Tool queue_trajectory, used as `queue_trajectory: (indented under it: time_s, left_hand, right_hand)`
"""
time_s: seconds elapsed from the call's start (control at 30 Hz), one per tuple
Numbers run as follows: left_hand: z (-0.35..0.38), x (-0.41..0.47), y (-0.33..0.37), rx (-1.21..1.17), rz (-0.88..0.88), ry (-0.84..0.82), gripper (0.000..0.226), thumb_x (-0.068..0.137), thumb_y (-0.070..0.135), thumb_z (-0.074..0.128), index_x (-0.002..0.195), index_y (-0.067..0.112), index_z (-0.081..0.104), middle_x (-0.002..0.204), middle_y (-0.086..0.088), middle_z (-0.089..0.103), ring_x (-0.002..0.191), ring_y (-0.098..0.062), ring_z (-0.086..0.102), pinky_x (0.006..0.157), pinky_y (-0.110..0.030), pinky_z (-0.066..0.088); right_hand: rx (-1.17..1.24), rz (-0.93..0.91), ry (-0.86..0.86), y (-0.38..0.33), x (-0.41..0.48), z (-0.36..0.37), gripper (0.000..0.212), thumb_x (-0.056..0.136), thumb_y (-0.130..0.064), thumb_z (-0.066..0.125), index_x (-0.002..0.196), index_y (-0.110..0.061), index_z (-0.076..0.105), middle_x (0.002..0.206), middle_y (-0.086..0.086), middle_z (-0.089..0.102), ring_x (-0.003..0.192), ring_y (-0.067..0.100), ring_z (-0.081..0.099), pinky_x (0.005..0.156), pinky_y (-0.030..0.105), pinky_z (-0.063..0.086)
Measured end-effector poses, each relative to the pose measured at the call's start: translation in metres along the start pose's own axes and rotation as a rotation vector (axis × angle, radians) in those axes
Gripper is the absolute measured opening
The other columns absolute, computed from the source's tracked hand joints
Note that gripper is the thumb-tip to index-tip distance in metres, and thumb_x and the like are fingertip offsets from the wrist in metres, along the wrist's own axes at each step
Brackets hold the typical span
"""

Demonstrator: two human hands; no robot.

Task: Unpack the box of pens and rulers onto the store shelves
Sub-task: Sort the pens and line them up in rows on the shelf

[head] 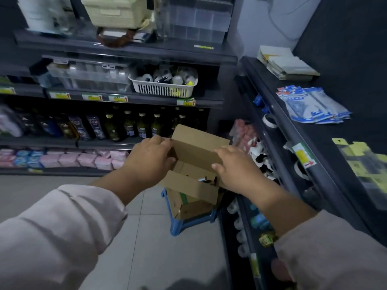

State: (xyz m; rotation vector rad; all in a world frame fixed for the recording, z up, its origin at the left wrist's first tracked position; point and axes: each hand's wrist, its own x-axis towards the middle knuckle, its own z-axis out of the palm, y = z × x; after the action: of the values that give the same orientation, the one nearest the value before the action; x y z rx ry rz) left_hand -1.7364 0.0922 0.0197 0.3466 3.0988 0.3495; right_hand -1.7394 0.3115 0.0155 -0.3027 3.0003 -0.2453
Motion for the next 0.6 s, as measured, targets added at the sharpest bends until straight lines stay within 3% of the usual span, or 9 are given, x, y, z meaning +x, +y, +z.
queue_trajectory:
  time_s: [0.33, 0.5, 0.6]
  left_hand:
    - [0.058, 0.132, -0.076, -0.024, 0.094, -0.132, 0.043, 0.094, 0.036, 0.047, 0.133, 0.017, 0.046, 0.136, -0.006, 0.045, 0.121, -0.027, 0.043, 0.099, -0.041, 0.039]
    - [0.109, 0.177, -0.102, 0.009, 0.145, -0.260, 0.041, 0.094, 0.039, 0.045, 0.130, 0.020, 0.047, 0.132, -0.007, 0.048, 0.117, -0.029, 0.046, 0.097, -0.041, 0.040]
    - [0.141, 0.200, -0.113, 0.004, 0.153, -0.307, 0.044, 0.093, 0.040, 0.046, 0.131, 0.018, 0.047, 0.130, -0.009, 0.048, 0.117, -0.030, 0.046, 0.096, -0.043, 0.041]
  right_hand:
    - [0.050, 0.218, -0.105, 0.012, 0.123, 0.064, 0.056, 0.093, -0.047, 0.045, 0.144, -0.025, 0.034, 0.145, 0.000, 0.040, 0.128, 0.024, 0.042, 0.102, 0.046, 0.040]
    - [0.075, 0.261, -0.182, 0.021, 0.164, 0.101, 0.056, 0.094, -0.043, 0.052, 0.144, -0.023, 0.037, 0.145, 0.000, 0.042, 0.130, 0.020, 0.041, 0.107, 0.032, 0.034]
    - [0.098, 0.265, -0.231, 0.033, 0.185, 0.125, 0.056, 0.094, -0.039, 0.055, 0.144, -0.019, 0.037, 0.143, 0.001, 0.044, 0.128, 0.019, 0.042, 0.093, 0.025, 0.034]
